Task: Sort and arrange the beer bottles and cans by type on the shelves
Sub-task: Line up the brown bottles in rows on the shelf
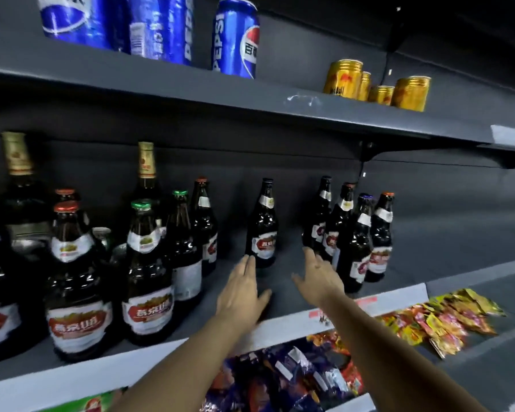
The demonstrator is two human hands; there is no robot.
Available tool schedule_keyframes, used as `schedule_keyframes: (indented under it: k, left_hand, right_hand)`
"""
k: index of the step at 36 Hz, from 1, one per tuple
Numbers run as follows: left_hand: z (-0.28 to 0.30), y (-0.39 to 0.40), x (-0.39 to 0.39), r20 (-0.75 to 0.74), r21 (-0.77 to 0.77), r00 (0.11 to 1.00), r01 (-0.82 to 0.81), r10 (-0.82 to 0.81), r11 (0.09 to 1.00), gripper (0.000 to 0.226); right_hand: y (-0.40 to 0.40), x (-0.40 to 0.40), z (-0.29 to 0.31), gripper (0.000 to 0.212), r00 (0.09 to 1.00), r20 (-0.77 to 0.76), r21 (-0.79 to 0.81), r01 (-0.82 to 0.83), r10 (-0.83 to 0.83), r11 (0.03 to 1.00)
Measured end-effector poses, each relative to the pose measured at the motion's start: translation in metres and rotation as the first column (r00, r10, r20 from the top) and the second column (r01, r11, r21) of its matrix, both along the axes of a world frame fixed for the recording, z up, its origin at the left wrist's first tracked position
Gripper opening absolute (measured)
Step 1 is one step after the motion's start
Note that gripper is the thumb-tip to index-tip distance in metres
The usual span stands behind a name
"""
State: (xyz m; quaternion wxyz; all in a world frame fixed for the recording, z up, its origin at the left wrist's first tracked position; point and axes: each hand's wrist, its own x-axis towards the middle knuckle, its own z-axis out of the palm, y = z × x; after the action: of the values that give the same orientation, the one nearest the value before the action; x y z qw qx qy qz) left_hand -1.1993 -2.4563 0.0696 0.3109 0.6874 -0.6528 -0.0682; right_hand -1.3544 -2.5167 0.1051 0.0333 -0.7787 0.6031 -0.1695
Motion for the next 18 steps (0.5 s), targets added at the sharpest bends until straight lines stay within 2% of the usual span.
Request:
schedule_keyframes:
  k: [5, 10, 15, 18]
  left_hand:
    - [0.012, -0.028, -0.008, -0.151, 0.024, 0.976, -0.157, 0.159, 0.987, 0.090]
    - [0.021, -0.059, -0.008, -0.321, 0.003, 0.921, -0.234, 0.222, 0.972, 0.098]
    - [0.037, -0.096, 0.003, -0.344, -0.003, 0.912, -0.239, 0.223, 0.971, 0.100]
    - [0.043, -0.119, 0.008, -0.400, 0.016, 0.895, -0.210, 0.199, 0.978, 0.101]
  right_hand:
    - [-0.034, 0.000, -0.015, 0.068, 0.989, 0.046, 0.037, -0.145, 0.143, 0.989]
    - [-0.052, 0.023, -0.042, 0.073, 0.967, 0.078, 0.051, -0.246, 0.242, 0.968]
    - [-0.076, 0.046, -0.044, 0.084, 0.947, 0.243, 0.028, -0.223, 0.210, 0.974]
    - [-0.097, 0.054, -0.036, 0.093, 0.916, 0.368, 0.072, -0.198, 0.158, 0.978]
